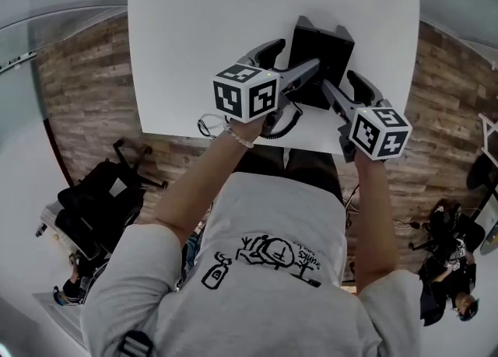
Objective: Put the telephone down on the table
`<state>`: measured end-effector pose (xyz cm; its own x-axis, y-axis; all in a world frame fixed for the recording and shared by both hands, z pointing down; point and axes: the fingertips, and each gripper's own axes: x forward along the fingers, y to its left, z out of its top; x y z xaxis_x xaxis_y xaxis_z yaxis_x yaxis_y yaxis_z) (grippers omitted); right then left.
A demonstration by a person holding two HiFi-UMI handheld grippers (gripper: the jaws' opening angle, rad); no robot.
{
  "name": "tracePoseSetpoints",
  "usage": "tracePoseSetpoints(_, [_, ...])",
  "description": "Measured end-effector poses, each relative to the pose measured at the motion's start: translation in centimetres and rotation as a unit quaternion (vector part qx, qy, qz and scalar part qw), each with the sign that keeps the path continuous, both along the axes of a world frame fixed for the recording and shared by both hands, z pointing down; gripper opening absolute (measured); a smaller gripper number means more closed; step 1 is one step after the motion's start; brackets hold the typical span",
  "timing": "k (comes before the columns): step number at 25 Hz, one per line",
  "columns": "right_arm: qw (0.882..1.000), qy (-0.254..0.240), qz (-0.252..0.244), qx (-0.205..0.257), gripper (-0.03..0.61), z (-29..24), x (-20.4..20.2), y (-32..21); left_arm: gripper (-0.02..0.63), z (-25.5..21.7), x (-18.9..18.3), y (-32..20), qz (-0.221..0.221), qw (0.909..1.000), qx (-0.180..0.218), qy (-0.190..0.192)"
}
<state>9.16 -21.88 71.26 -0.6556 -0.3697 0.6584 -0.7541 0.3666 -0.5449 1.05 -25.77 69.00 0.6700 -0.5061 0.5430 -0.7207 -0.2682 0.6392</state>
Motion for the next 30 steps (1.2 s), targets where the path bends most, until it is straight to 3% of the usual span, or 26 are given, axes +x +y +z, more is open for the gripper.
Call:
tracePoseSetpoints(8, [0.996, 0.049, 0.002, 0.077, 0.264, -7.5, 1.8, 2.0, 0.360, -6.0, -2.4, 4.8, -0.017, 0.9997, 0.018, -0.003])
tracePoseSetpoints(17, [0.976, 0.079, -0.029, 0.200, 0.261, -17.0, 1.7, 2.0, 0.359, -14.2, -3.0, 6.2, -0.010, 0.9937, 0.109, -0.023])
tracePoseSetpoints(22, [0.967, 0.079, -0.022, 0.242, 0.214, -21.5, 1.9, 3.0, 0.356, -18.4, -2.3, 7.5, 0.006, 0.9892, 0.146, -0.012])
tracePoseSetpoints(27, [0.957, 0.073, -0.018, 0.281, 0.192, -25.3, 1.9, 3.5, 0.282, -22.4, -1.6, 8.1, 0.017, 0.9828, 0.184, 0.006])
tracePoseSetpoints(30, [0.950, 0.070, -0.016, 0.303, 0.175, -27.6, 1.9, 3.5, 0.241, -24.8, -1.4, 8.2, 0.026, 0.9739, 0.225, -0.009])
